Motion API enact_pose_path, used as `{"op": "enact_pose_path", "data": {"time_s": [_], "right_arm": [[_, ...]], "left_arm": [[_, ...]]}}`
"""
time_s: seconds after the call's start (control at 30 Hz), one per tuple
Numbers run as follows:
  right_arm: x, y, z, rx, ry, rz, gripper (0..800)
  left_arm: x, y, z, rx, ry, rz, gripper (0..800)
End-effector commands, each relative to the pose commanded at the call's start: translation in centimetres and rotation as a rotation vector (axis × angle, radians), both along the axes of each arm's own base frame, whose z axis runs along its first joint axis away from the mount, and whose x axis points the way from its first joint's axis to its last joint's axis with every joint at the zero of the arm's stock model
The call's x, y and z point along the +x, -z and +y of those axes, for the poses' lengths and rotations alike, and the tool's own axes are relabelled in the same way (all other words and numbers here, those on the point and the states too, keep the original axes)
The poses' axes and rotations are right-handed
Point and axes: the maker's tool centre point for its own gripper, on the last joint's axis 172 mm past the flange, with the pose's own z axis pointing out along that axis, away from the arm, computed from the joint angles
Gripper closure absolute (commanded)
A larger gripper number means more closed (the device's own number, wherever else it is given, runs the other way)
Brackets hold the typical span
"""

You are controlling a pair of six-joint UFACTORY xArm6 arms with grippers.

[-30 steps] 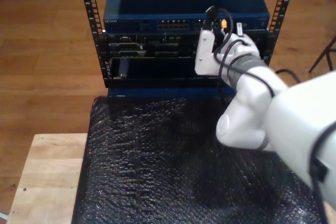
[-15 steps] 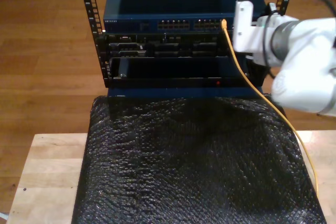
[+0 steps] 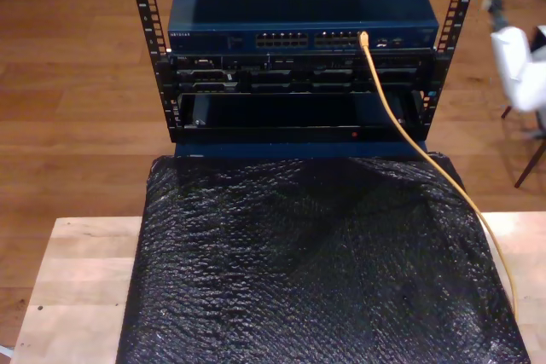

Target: Grab the cable and plug it in

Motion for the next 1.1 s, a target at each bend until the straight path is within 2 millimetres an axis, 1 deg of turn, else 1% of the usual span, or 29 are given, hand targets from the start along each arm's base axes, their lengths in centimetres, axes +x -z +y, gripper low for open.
{"op": "enact_pose_path", "data": {"time_s": [0.13,0.27,0.33,0.47,0.63,0.73,0.83,1.0,1.1], "right_arm": [[-3.1,0.6,-3.6,0.011,0.029,0.065,2],[-8.1,1.5,-7.2,0.071,0.109,0.157,2],[-10.6,1.8,-8.7,0.101,0.144,0.198,2],[-15.3,2.9,-9.3,0.145,0.127,0.270,2],[-20.8,3.9,-10.7,0.157,0.122,0.287,2],[-23.3,4.3,-10.9,0.162,0.114,0.294,2],[-25.7,5.3,-10.8,0.160,0.088,0.306,2],[-31.1,6.8,-11.3,0.145,0.079,0.347,2],[-33.7,7.6,-11.1,0.149,0.076,0.356,2]], "left_arm": [[0.0,0.0,0.0,0.000,0.000,0.000,0],[0.0,0.0,0.0,0.000,0.000,0.000,0],[0.0,0.0,0.0,0.000,0.000,0.000,0],[0.0,0.0,0.0,0.000,0.000,0.000,0],[0.0,0.0,0.0,0.000,-0.001,0.001,0],[0.0,0.0,0.0,0.000,0.000,0.000,0],[0.0,0.0,0.0,0.000,-0.001,0.001,0],[0.0,0.0,0.0,0.000,0.000,0.000,0],[0.0,0.0,0.0,0.000,0.000,0.000,0]]}}
